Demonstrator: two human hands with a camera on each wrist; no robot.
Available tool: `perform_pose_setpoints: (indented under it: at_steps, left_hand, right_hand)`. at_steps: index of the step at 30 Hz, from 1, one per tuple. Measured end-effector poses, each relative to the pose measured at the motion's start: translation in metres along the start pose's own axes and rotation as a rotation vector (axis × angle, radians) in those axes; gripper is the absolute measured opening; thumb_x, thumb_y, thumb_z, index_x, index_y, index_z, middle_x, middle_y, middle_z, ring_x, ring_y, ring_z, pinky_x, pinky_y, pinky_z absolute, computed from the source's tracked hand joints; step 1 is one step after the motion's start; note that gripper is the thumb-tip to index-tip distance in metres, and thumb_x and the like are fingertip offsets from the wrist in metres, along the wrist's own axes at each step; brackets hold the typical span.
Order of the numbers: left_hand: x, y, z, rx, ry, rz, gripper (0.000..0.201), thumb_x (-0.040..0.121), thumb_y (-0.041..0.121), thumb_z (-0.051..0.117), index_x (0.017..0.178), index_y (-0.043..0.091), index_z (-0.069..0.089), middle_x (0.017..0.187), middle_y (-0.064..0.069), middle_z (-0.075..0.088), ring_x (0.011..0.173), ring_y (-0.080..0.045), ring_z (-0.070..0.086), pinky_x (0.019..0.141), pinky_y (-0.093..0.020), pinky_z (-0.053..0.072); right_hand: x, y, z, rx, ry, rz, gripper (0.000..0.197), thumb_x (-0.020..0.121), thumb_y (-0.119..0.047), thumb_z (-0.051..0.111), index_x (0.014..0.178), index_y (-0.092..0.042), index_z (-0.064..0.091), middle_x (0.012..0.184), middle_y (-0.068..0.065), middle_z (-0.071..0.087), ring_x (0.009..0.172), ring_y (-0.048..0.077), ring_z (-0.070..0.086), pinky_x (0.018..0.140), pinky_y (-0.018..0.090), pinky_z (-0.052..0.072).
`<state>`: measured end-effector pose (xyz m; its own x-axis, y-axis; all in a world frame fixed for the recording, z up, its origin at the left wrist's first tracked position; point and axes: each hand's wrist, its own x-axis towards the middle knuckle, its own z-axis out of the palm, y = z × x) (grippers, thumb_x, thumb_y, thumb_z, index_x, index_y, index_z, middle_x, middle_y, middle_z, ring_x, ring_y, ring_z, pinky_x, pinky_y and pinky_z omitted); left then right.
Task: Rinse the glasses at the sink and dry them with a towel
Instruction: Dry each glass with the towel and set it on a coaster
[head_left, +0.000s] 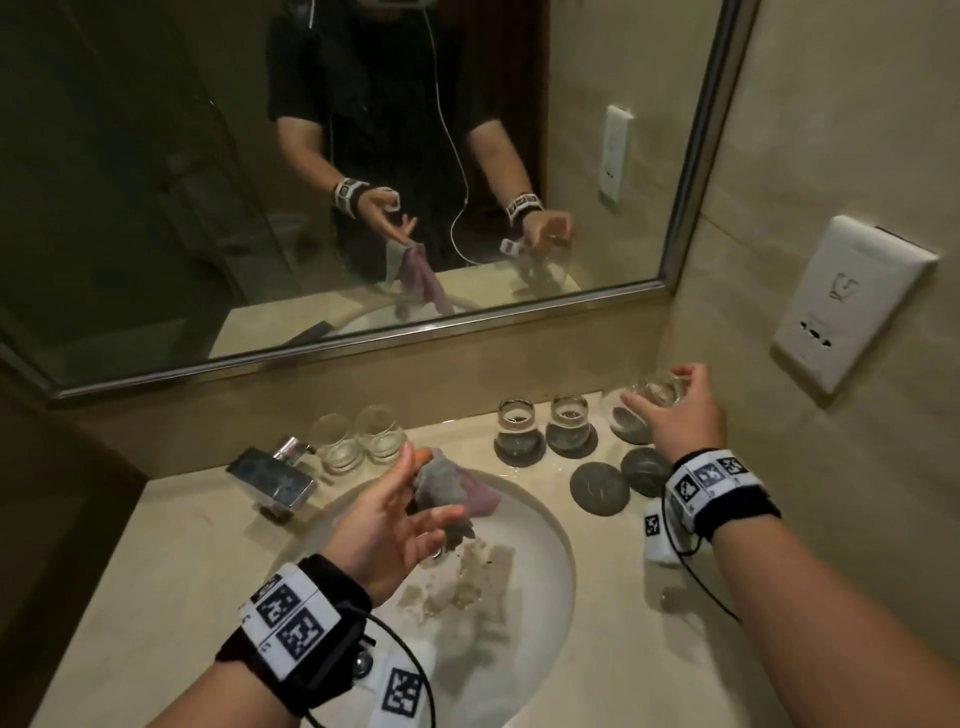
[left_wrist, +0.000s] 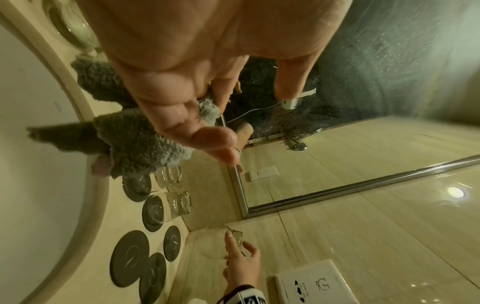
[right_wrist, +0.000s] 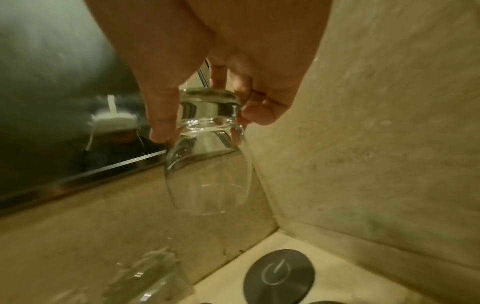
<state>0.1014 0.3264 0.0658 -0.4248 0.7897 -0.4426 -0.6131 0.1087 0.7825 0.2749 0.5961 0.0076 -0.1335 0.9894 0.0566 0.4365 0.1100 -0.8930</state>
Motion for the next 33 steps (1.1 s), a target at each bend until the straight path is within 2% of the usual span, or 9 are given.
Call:
perform_pose_setpoints:
  at_steps: [3, 5, 8, 13, 17, 20, 27, 30, 33]
  left_hand:
    - [0.008, -0.001, -0.002, 0.001, 0.026, -0.025, 0.055, 0.078, 0.052, 0.053, 0.122, 0.019, 0.057, 0.121, -0.009, 0.061, 0.076, -0.019, 0.062, 0.051, -0.023, 0.052]
    - [0.011, 0.002, -0.005, -0.006, 0.03, -0.033, 0.055, 0.079, 0.051, 0.053, 0.123, 0.019, 0.057, 0.113, -0.008, 0.064, 0.076, -0.019, 0.062, 0.051, -0.023, 0.052]
    - [0.018, 0.006, -0.013, -0.03, 0.043, -0.035, 0.057, 0.08, 0.05, 0.052, 0.127, 0.018, 0.056, 0.101, -0.006, 0.069, 0.074, -0.02, 0.063, 0.05, -0.023, 0.053]
    - [0.028, 0.007, -0.021, -0.054, 0.055, -0.027, 0.056, 0.082, 0.051, 0.051, 0.127, 0.019, 0.059, 0.109, -0.005, 0.064, 0.076, -0.021, 0.064, 0.049, -0.024, 0.053]
    - [0.034, 0.004, -0.025, -0.073, 0.071, -0.04, 0.057, 0.08, 0.05, 0.051, 0.127, 0.018, 0.058, 0.099, 0.0, 0.067, 0.074, -0.021, 0.065, 0.048, -0.024, 0.051]
    - [0.038, 0.001, -0.027, -0.09, 0.074, -0.047, 0.059, 0.08, 0.05, 0.051, 0.129, 0.018, 0.057, 0.1, 0.001, 0.069, 0.074, -0.021, 0.065, 0.048, -0.024, 0.051]
    - [0.046, -0.006, -0.031, -0.086, 0.081, -0.059, 0.055, 0.081, 0.05, 0.049, 0.125, 0.018, 0.059, 0.081, 0.006, 0.073, 0.072, -0.019, 0.065, 0.05, -0.023, 0.048]
    - [0.046, -0.006, -0.028, -0.083, 0.084, -0.062, 0.055, 0.08, 0.049, 0.05, 0.124, 0.018, 0.059, 0.085, 0.004, 0.073, 0.071, -0.02, 0.065, 0.049, -0.023, 0.048]
    - [0.045, -0.004, -0.025, -0.095, 0.1, -0.067, 0.058, 0.079, 0.05, 0.051, 0.127, 0.018, 0.058, 0.098, 0.001, 0.068, 0.071, -0.019, 0.065, 0.048, -0.023, 0.049]
  right_hand:
    - [0.038, 0.014, 0.001, -0.184, -0.015, 0.008, 0.064, 0.067, -0.036, 0.085, 0.115, -0.02, 0.047, 0.119, 0.009, 0.063, 0.104, 0.028, 0.061, 0.088, 0.037, 0.052]
    - [0.056, 0.023, 0.006, -0.266, -0.045, 0.015, 0.064, 0.068, -0.037, 0.085, 0.116, -0.019, 0.047, 0.12, 0.011, 0.063, 0.107, 0.032, 0.061, 0.088, 0.039, 0.051]
    - [0.078, 0.033, 0.018, -0.325, -0.091, 0.035, 0.06, 0.069, -0.034, 0.085, 0.113, -0.021, 0.047, 0.116, 0.01, 0.065, 0.103, 0.032, 0.062, 0.086, 0.039, 0.052]
    - [0.106, 0.05, 0.041, -0.396, -0.177, 0.076, 0.056, 0.07, -0.028, 0.085, 0.109, -0.022, 0.045, 0.113, 0.009, 0.063, 0.099, 0.032, 0.062, 0.086, 0.042, 0.053]
    - [0.115, 0.061, 0.054, -0.437, -0.213, 0.108, 0.062, 0.066, -0.026, 0.086, 0.109, -0.022, 0.042, 0.11, 0.011, 0.062, 0.096, 0.032, 0.06, 0.087, 0.044, 0.052]
    - [0.116, 0.066, 0.059, -0.452, -0.219, 0.133, 0.063, 0.065, -0.024, 0.088, 0.108, -0.021, 0.042, 0.106, 0.011, 0.061, 0.095, 0.033, 0.059, 0.087, 0.045, 0.052]
    - [0.119, 0.074, 0.07, -0.516, -0.22, 0.139, 0.063, 0.066, -0.023, 0.088, 0.112, -0.017, 0.045, 0.112, 0.014, 0.061, 0.101, 0.035, 0.059, 0.088, 0.045, 0.051]
    - [0.117, 0.073, 0.07, -0.535, -0.243, 0.16, 0.067, 0.066, -0.025, 0.087, 0.115, -0.019, 0.043, 0.117, 0.015, 0.059, 0.105, 0.036, 0.058, 0.091, 0.048, 0.051]
    - [0.114, 0.063, 0.069, -0.643, -0.227, 0.142, 0.077, 0.067, -0.039, 0.083, 0.127, -0.019, 0.039, 0.133, 0.016, 0.049, 0.124, 0.038, 0.044, 0.102, 0.053, 0.04]
